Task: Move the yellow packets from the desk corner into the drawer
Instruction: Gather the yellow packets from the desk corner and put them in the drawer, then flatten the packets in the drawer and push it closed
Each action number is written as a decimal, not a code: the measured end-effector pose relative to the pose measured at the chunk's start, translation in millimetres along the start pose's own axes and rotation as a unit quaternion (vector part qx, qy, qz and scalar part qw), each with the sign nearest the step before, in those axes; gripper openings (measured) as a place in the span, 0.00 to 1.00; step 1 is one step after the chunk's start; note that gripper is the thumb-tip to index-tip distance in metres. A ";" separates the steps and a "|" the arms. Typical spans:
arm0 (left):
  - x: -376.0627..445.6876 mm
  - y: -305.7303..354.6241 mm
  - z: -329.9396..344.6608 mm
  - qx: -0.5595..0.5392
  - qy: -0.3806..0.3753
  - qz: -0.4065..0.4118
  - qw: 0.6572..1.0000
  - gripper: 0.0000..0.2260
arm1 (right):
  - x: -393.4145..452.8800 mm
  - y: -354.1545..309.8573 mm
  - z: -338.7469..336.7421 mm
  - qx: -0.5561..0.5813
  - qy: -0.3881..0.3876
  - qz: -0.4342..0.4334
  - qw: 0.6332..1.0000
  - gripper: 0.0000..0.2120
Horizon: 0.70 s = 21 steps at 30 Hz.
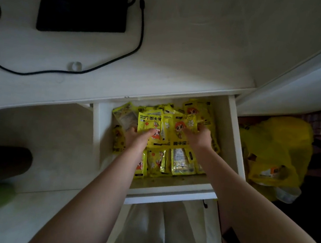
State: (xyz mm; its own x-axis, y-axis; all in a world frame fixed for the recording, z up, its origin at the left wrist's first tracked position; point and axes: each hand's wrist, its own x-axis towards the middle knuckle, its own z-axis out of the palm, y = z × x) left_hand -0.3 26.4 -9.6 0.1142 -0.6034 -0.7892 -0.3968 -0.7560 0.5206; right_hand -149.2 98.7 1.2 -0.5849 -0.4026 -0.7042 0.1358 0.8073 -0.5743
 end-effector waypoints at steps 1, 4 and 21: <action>-0.8 -4.3 0.7 0.007 0.003 0.002 1.000 0.41 | 1.3 4.5 -2.0 -0.018 -0.009 0.004 1.000 0.13; -6.2 -12.9 1.5 0.031 0.008 0.003 0.999 0.36 | 1.5 13.7 -9.3 -0.069 -0.030 0.006 0.997 0.13; -30.0 -33.8 -38.7 0.181 0.045 0.126 0.974 0.14 | -29.6 21.8 -45.1 -0.254 -0.039 -0.105 0.961 0.18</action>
State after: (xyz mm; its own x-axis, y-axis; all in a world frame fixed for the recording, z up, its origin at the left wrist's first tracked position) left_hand 44.9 60.2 9.1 0.0444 -0.7900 -0.6115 -0.7154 -0.4524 0.5324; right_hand -165.0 147.7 28.3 -0.4923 -0.5946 -0.6357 -0.3985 0.8032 -0.4428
